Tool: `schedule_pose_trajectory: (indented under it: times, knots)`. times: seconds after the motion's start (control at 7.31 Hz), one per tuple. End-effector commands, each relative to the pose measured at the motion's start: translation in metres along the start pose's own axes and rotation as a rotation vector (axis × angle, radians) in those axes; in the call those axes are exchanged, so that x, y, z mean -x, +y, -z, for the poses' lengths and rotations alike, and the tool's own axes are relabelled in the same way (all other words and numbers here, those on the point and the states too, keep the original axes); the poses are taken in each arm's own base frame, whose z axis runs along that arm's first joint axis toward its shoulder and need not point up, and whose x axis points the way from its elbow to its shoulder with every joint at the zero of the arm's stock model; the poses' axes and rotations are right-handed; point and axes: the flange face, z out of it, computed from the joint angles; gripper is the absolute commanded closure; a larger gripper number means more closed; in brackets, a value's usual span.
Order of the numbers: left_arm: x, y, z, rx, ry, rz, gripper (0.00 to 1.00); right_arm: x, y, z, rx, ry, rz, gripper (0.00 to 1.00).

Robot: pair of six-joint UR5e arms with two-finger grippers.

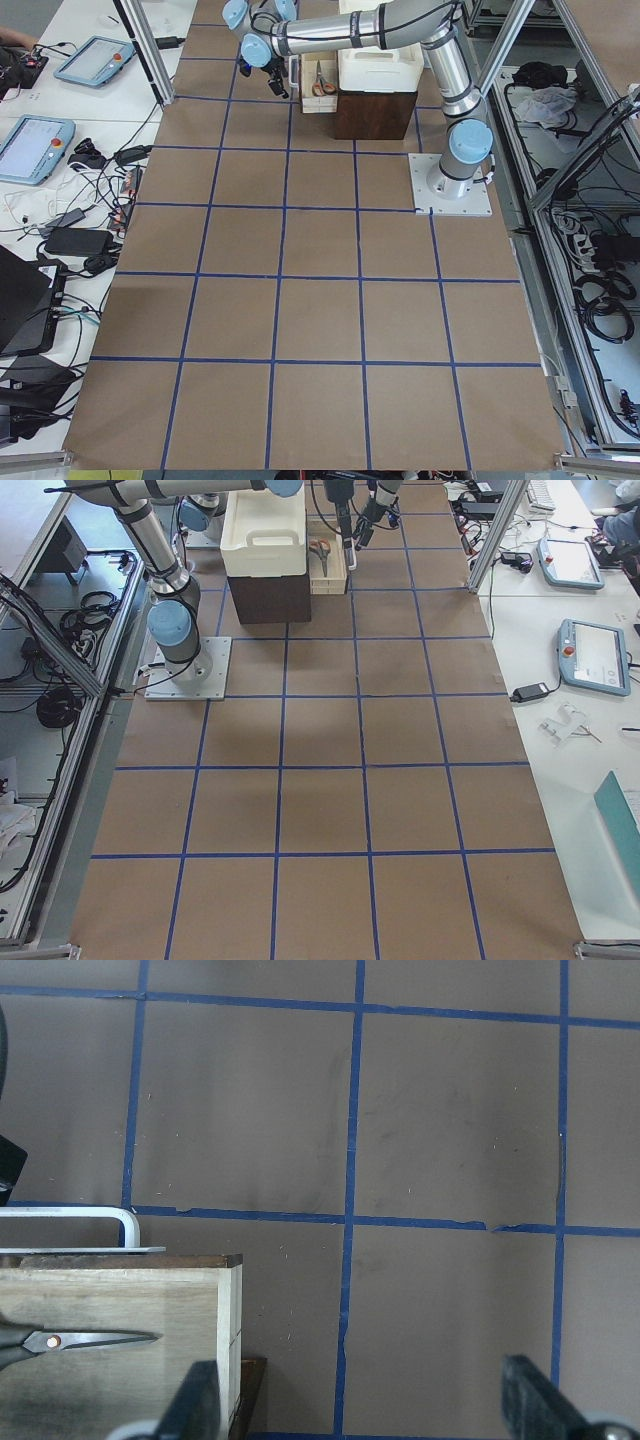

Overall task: Put scissors in drawer and close it
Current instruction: 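Push the drawer closed with the left gripper, away from the robot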

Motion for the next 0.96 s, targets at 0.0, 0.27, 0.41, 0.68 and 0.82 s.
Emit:
schedule_pose_trajectory:
  times: [0.0,0.27,0.41,0.68,0.82]
  knots:
    - [-0.003,0.015,-0.006,0.031,-0.008,-0.002,0.0,-0.001,0.0,0.0,0.002,0.0,0.0,0.0]
    - [0.0,0.017,-0.011,0.056,-0.012,0.003,0.0,-0.001,0.0,0.0,0.002,0.002,0.0,0.0]
    - [0.0,0.02,-0.013,0.076,-0.015,0.005,0.0,-0.001,0.0,0.0,0.002,0.003,0.0,0.0]
    - [0.003,0.031,-0.02,0.127,-0.027,0.015,0.0,-0.002,0.0,-0.001,0.002,0.004,-0.001,0.0]
    - [0.003,0.04,-0.018,0.141,-0.028,0.016,0.0,-0.002,0.0,-0.001,0.002,0.004,0.0,0.0]
